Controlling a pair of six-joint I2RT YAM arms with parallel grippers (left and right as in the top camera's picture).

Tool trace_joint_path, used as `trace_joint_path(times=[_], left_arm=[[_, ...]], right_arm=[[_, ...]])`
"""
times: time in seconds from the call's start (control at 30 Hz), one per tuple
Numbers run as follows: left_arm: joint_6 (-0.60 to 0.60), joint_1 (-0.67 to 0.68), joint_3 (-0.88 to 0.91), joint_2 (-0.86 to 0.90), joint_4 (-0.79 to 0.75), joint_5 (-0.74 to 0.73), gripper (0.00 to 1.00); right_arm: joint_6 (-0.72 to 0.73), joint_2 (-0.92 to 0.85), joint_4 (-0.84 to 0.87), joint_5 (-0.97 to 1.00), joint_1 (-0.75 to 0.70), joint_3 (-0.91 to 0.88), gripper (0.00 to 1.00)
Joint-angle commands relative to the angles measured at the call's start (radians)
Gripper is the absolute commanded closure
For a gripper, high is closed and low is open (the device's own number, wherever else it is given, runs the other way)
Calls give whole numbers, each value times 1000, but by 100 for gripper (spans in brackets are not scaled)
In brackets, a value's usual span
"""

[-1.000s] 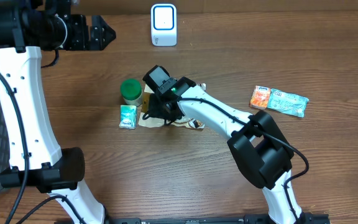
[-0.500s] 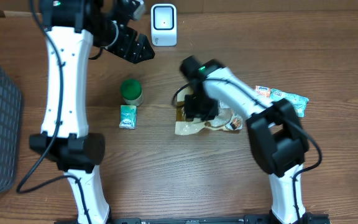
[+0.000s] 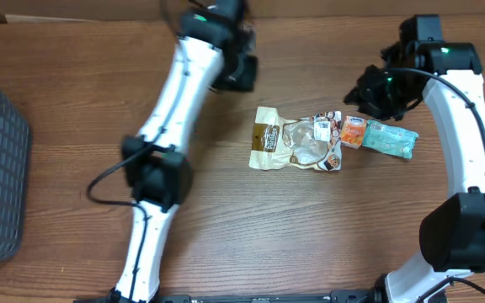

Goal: Scan the item barcode

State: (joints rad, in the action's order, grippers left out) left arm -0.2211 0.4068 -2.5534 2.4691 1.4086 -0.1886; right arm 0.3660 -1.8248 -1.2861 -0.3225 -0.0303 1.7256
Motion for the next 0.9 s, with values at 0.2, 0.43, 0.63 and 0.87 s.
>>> trace_joint_path(times=[0.2,0.43,0.63,0.87], left_arm=[[111,199,0,63,-128,255,96],[567,209,0,84,-29,-66,96],[728,207,0,146,-2,-63,96],[558,196,6,225,-53,180,96]], right_arm=[[0,-6,-5,130,-23,-4,61],[-7,-6,-15,173,-27,-4,56],[-8,-6,-23,173,-27,-4,53],[-8,-6,-30,173,-26,-4,49]])
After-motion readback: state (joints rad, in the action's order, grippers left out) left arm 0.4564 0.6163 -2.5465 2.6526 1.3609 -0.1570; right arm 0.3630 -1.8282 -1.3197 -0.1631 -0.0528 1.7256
